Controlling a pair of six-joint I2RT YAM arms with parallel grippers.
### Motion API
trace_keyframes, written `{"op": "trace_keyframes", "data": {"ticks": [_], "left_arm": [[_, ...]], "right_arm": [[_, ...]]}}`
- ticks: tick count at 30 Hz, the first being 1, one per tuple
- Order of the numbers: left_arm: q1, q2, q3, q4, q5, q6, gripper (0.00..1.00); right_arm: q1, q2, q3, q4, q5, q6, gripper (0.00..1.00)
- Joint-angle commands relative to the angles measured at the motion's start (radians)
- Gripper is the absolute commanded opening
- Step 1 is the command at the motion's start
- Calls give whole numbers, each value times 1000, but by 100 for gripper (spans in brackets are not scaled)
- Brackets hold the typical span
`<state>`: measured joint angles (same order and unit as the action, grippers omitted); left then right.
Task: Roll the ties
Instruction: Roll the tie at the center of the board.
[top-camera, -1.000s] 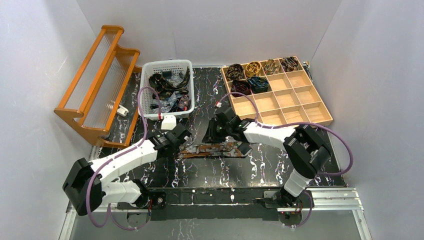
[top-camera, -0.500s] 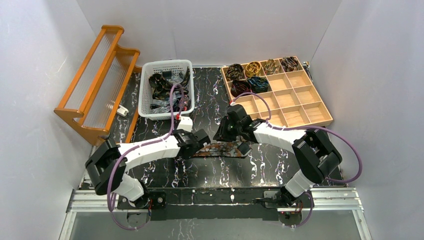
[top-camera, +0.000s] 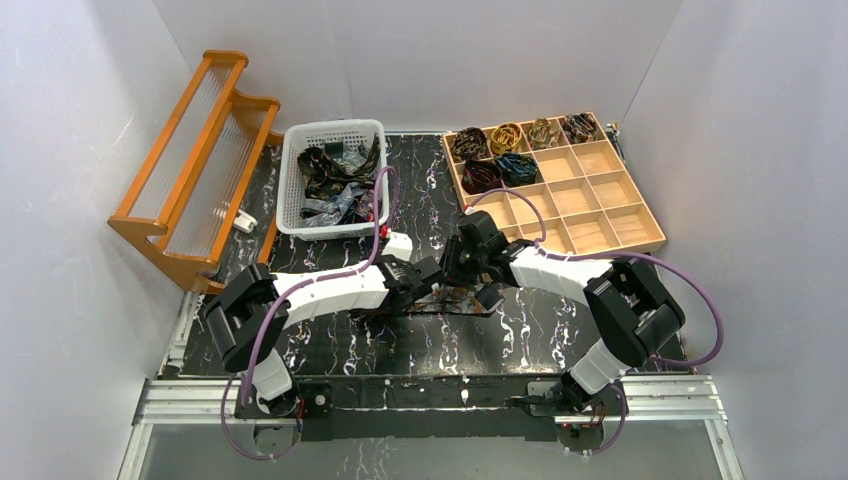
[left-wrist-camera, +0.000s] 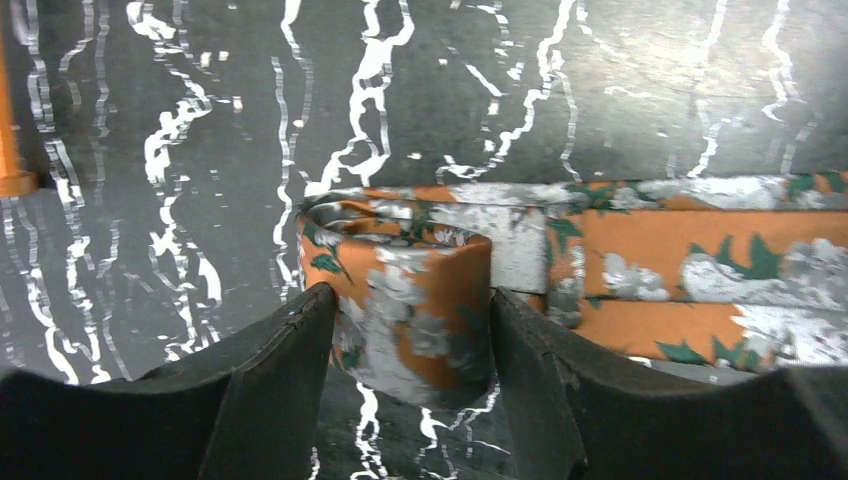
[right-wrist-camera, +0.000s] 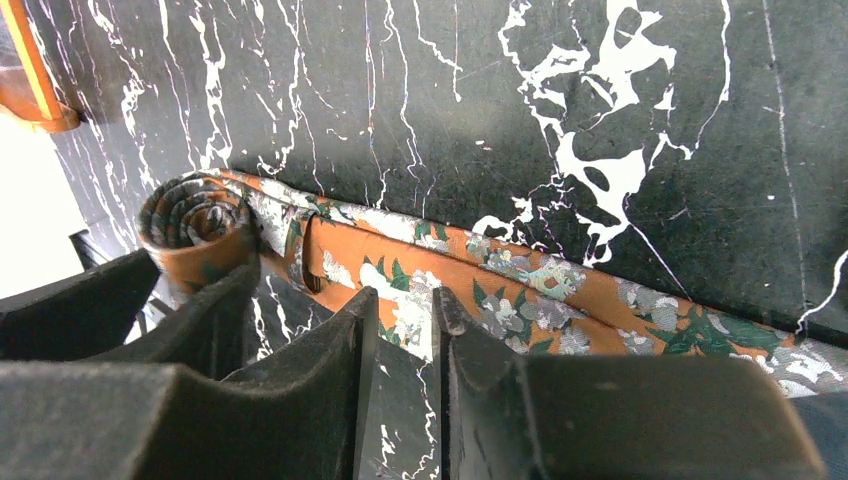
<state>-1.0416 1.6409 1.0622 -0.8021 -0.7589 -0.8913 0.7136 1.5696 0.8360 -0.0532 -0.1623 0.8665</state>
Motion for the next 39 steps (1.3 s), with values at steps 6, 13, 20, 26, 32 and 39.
{"op": "trace_keyframes", "data": {"ticks": [6,13,20,26,32,39], "left_arm": [[-5,-14,-16,180,171,88,59],[-3,-47,-8,210,180,98,64],[6,-275,15,216,137,129,81],[166,-492,-156,244,248,134,86],[437,-681,-378,365,510,168,91],[624,-698,-518,484,777,176,92]], "right_arm": [[-13,-39,5,-3,-14,-16,36],[-15,-24,37,8,-81,-46,40],[-13,-29,43,102,-181,-61,51],[26,28,82,144,-229,-45,60],[91,117,141,135,-219,-27,63],[104,216,201,96,-261,-36,58]]}}
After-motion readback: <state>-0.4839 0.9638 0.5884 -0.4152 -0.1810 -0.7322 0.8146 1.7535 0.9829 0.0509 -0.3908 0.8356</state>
